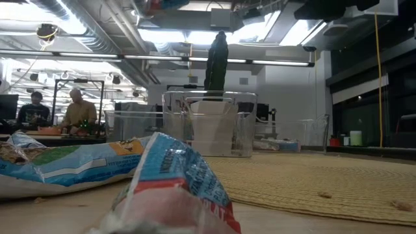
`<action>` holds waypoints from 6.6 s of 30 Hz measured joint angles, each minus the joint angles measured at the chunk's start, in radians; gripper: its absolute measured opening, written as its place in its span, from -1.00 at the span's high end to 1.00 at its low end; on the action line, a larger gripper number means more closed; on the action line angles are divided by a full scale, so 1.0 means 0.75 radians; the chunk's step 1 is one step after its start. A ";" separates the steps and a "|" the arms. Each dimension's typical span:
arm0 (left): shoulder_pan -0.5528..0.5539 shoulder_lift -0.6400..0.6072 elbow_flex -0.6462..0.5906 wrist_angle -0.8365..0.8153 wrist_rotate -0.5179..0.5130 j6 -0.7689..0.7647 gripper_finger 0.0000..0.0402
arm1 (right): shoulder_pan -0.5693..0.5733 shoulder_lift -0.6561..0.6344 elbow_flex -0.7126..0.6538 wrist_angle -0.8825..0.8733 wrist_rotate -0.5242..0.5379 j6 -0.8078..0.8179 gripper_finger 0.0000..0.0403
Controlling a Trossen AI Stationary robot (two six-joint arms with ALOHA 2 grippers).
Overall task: Pick and place Granola Bars by type
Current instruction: Put the red green granola bar into the right transparent bin
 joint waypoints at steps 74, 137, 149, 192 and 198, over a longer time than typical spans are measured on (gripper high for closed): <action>0.158 0.002 0.284 0.390 -0.082 0.677 0.91 | -0.806 0.167 0.541 0.355 -1.198 -0.125 -0.61; 0.108 0.000 0.285 0.323 -0.224 0.628 0.33 | -0.852 0.351 0.726 0.361 -1.290 -0.234 0.80; 0.041 0.000 0.285 0.205 -0.322 0.460 0.13 | -0.866 0.219 0.726 0.100 -1.274 -0.233 0.81; 0.164 -0.208 -0.497 0.467 0.099 -0.056 0.34 | -0.983 0.120 0.725 -0.938 -0.685 -0.120 0.83; 0.138 -0.208 -0.548 0.542 0.065 -0.060 0.34 | -1.108 0.120 0.725 -0.956 -0.684 -0.123 0.81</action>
